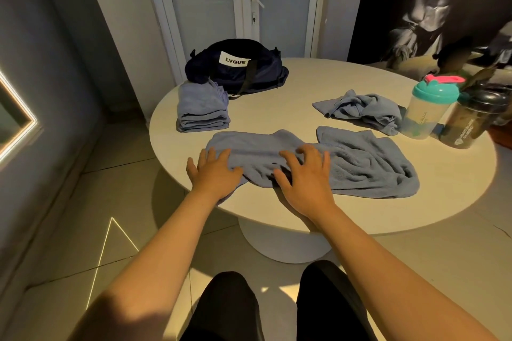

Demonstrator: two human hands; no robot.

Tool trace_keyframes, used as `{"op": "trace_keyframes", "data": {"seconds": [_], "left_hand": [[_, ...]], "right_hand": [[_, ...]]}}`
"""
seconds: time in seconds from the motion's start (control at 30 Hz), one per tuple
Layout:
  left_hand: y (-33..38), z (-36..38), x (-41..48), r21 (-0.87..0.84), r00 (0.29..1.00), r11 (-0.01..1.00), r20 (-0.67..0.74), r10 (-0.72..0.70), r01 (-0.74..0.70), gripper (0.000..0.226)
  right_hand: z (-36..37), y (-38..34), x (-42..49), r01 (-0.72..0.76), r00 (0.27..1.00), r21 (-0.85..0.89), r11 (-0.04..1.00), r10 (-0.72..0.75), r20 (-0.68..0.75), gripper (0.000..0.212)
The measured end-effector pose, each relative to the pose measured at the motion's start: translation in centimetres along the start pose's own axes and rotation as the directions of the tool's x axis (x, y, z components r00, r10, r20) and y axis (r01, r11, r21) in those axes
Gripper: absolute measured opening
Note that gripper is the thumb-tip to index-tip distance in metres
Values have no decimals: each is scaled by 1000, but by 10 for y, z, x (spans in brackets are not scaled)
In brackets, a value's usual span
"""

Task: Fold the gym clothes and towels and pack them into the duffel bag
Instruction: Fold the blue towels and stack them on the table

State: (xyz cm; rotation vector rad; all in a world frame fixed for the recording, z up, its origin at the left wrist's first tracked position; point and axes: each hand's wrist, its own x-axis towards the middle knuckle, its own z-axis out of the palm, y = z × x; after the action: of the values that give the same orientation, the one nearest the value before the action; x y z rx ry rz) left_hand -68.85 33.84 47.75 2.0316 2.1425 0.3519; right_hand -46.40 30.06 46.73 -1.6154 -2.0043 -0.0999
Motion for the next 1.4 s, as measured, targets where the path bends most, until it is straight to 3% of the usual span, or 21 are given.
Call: {"op": "trace_keyframes", "data": {"seconds": [0.07, 0.1, 0.3, 0.37, 0.53, 0.63, 0.77, 0.83, 0.87, 0.9, 0.93, 0.97, 1.03, 1.1, 1.23, 1.3, 1.33, 1.4], "left_hand": [[7, 5, -12, -11, 957, 990, -258, 131, -138, 36], [13, 8, -18, -21, 935, 978, -296, 193, -209, 31], [35, 20, -29, -25, 972, 973, -59, 227, -228, 53], [34, 23, -28, -46, 971, 970, -45, 235, -237, 56], [25, 21, -27, -205, 963, 949, -176, 205, -239, 49], [17, 9, -26, -229, 987, 960, -19, 162, -162, 53], [4, -12, -22, -71, 959, 984, 221, 176, -164, 71], [9, -19, -21, -209, 954, 960, 193, 228, -187, 69], [15, -20, -20, -313, 959, 929, 136, 248, -195, 64], [22, -19, -20, -380, 961, 901, 93, 261, -208, 57], [29, -17, -20, -401, 960, 892, 91, 266, -209, 50], [35, -13, -20, -372, 955, 904, 121, 271, -210, 47], [39, -4, -21, -149, 937, 958, 218, 272, -244, 51], [34, -3, -22, -9, 925, 967, 289, 245, -254, 56], [20, -24, -21, 9, 880, 977, 436, 187, -211, 66], [20, -36, -19, 61, 891, 982, 434, 135, -179, 75], [25, -40, -17, 102, 913, 981, 391, 114, -166, 75], [44, -40, -14, 79, 960, 985, 247, 132, -156, 59]], "right_hand": [[2, 1, -2, 122, 991, -29, 992, -123, -50, 27], [4, 1, -3, 127, 991, -47, 991, -129, -23, 21], [5, -1, -3, 8, 998, -67, 998, -4, 69, 29], [4, -3, -2, -3, 992, -45, 999, 8, 129, 39], [2, 0, -2, 12, 987, 21, 1000, -15, 157, 53], [-4, 0, -1, -22, 972, 18, 1000, 17, 235, 64], [-15, -9, -1, -44, 884, 4, 999, 37, 466, 69], [-31, -14, 6, -62, 774, -11, 998, 55, 631, 73], [-37, -16, 10, -71, 752, -5, 997, 57, 656, 75], [-41, -17, 13, -88, 783, 10, 996, 63, 619, 72], [-42, -18, 15, -114, 858, 39, 993, 78, 508, 64], [-40, -18, 15, -133, 930, 72, 988, 100, 354, 54], [-34, -17, 15, -148, 968, 50, 988, 135, 210, 44], [-31, -9, 13, -168, 921, -60, 984, 178, 346, 48], [-43, 5, 6, -319, 734, -178, 931, 361, 575, 99], [-55, 2, 6, -305, 685, -193, 933, 355, 636, 109], [-59, -1, 8, -274, 693, -188, 943, 329, 641, 106], [-58, 0, 12, -242, 787, -97, 965, 254, 562, 86]]}}
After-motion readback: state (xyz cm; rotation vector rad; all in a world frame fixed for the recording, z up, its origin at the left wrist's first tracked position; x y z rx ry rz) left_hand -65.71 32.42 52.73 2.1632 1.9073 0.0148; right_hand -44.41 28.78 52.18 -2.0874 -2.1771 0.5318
